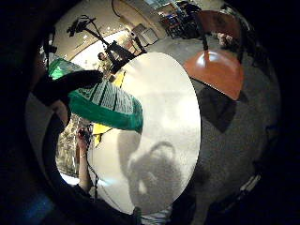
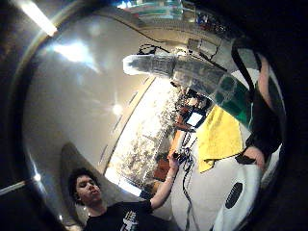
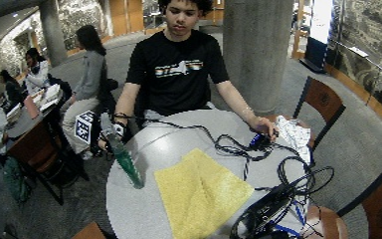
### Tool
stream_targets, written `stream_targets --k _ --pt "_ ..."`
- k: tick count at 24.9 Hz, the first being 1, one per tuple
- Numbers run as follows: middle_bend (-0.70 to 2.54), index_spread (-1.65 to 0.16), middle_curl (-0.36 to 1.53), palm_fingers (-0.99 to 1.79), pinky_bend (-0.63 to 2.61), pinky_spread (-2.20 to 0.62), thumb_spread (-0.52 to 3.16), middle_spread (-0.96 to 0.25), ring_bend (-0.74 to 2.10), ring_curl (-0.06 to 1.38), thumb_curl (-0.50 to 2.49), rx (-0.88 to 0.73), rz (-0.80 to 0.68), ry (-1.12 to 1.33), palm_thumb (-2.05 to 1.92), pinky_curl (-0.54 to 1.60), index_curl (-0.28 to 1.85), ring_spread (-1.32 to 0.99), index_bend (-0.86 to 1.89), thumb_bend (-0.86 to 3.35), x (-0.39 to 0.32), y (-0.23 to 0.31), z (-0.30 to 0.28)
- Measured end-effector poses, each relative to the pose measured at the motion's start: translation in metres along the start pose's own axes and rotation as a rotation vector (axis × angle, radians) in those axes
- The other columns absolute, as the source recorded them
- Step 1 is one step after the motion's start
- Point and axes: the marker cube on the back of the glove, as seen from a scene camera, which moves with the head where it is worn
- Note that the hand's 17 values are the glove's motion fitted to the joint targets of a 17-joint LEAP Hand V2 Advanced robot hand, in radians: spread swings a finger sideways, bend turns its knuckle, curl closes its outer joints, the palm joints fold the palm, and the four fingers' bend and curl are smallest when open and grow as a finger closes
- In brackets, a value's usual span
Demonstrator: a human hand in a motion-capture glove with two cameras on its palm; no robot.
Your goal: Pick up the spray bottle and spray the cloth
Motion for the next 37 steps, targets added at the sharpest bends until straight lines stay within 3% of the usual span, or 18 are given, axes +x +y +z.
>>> stream_targets --k 3,6,12,22,37 --pt "0.34 -0.24 0.5 1.14 0.61 -0.24 0.46 -0.12 0.53 0.47 0.58 -0.019 0.002 -0.007 1.21 0.37 0.38 -0.15 0.35 0.04 -0.002 -0.001 0.001" --pt "0.34 -0.23 0.5 0.85 0.58 -0.12 0.54 -0.09 0.35 0.43 0.57 -0.064 0.003 -0.013 1.18 0.38 0.41 -0.11 0.33 0.01 -0.003 -0.001 0.004" --pt "0.35 -0.3 0.49 0.49 0.64 0.05 0.75 -0.05 0.28 0.41 0.53 -0.098 0.006 -0.027 1.01 0.39 0.32 -0.07 0.0 -0.07 -0.005 -0.003 0.007" --pt "0.34 -0.36 0.46 0.39 0.7 0.15 0.88 -0.03 0.31 0.37 0.47 -0.168 0.041 -0.045 0.89 0.37 0.19 -0.06 0.04 -0.04 0.003 -0.017 0.024" --pt "0.37 -0.37 0.44 0.4 0.74 0.19 0.87 -0.02 0.32 0.36 0.42 -0.179 0.035 -0.126 0.82 0.35 0.16 -0.05 0.1 -0.05 0.013 -0.055 0.057"
